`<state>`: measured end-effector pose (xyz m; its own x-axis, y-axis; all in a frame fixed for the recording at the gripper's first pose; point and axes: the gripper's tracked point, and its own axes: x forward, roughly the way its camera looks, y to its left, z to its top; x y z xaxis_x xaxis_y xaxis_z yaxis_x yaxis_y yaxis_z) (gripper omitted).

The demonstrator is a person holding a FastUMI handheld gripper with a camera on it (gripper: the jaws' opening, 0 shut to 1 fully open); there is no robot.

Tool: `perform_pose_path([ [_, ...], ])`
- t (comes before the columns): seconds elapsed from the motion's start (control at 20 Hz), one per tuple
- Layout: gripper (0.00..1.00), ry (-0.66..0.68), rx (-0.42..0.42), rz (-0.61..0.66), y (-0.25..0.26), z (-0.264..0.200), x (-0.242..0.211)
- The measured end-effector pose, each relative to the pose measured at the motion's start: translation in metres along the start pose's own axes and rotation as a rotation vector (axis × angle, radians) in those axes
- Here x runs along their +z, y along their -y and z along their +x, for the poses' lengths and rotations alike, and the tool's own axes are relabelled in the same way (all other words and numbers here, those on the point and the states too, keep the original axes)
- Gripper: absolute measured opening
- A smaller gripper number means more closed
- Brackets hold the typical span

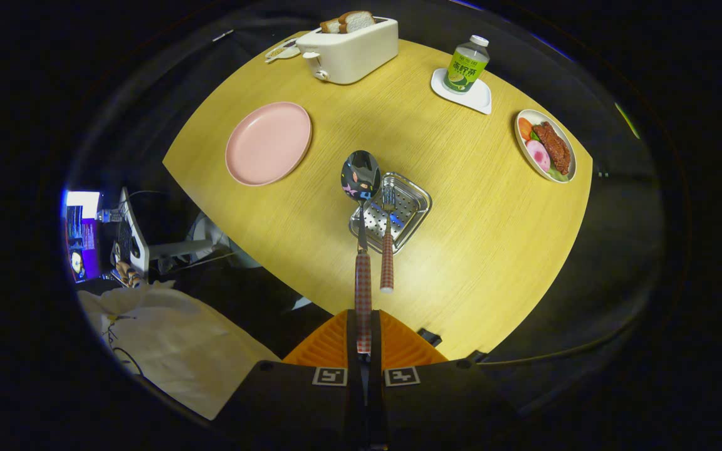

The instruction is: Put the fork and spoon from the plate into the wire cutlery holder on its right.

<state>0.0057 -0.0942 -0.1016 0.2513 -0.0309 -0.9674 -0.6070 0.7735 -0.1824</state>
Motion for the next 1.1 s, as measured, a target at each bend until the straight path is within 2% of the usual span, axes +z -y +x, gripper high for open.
perform_pose_path([
  [0.25, 0.07, -0.140, 0.030, -0.060, 0.020, 0.003, -0.014],
  [0.4, 0.07, -0.208, 0.056, -0.048, 0.029, 0.011, -0.017],
  [0.65, 0.07, -0.278, 0.092, -0.016, 0.041, 0.030, -0.008],
  [1.1, 0.10, -0.357, 0.091, -0.054, 0.047, 0.056, 0.014],
])
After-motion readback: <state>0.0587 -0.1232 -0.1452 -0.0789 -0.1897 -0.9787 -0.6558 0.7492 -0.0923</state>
